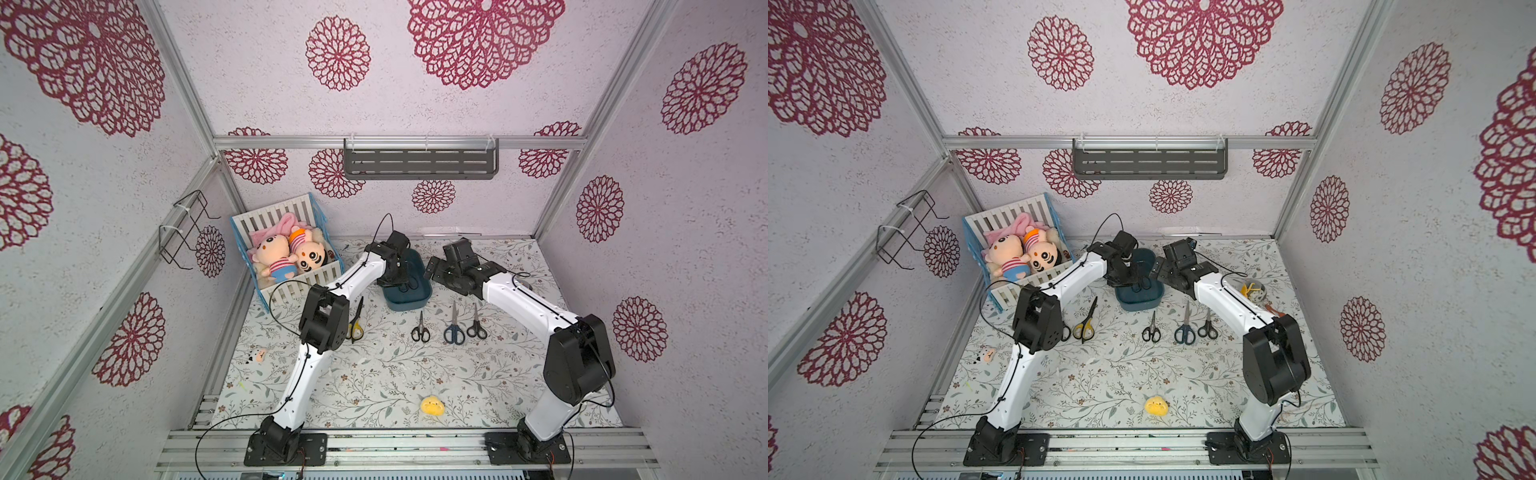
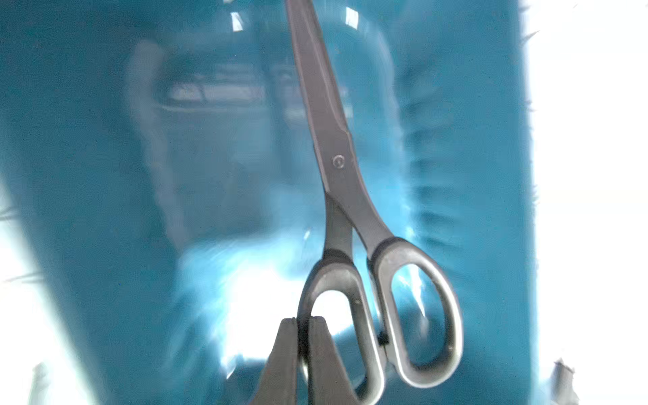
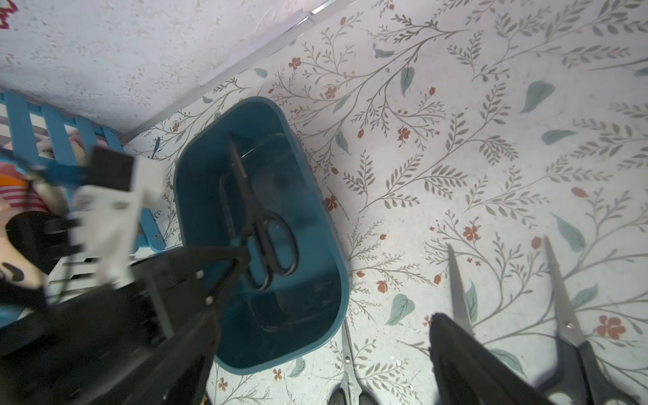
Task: Take the scissors out of the storage box
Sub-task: Pick up the scissors from the storage box, then place the scissors at the center of the board.
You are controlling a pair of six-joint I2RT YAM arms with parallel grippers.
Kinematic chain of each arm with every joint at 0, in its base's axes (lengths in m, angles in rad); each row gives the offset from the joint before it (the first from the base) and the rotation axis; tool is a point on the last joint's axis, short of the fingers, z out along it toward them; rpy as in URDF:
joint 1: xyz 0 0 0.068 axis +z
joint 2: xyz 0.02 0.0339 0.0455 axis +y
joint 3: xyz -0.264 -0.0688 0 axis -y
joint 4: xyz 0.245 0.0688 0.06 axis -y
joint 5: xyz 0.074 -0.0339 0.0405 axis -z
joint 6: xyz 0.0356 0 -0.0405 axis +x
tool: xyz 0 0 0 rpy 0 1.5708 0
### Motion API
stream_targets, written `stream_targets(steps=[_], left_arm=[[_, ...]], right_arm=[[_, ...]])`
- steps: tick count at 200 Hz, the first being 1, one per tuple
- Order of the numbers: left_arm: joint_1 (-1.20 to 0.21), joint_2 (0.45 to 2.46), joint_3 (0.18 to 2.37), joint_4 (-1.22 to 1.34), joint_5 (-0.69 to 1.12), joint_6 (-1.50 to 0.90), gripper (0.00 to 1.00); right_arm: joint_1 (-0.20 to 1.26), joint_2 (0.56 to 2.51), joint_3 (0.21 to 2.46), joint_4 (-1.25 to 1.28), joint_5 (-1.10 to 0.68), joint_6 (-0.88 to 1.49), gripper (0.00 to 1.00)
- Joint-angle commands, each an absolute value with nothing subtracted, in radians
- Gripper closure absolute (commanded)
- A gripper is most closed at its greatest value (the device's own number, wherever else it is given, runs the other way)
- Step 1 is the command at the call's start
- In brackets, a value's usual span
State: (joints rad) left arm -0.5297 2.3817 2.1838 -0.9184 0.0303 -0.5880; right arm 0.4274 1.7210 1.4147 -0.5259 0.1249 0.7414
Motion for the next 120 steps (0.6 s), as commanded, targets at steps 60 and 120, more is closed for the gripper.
stream_targets(steps=[60, 120], left_arm=[[-0.586, 1.809, 1.649, -0.894, -0.019, -0.424, 1.0], [-0.713, 1.568, 1.192, -0.818, 0.001, -0.54, 1.0]], right_arm=[[0.397, 1.823, 1.476, -0.468, 0.167, 0.678, 0.01], [0.395, 1.84, 1.497, -0.457, 0.163, 0.684, 0.01]])
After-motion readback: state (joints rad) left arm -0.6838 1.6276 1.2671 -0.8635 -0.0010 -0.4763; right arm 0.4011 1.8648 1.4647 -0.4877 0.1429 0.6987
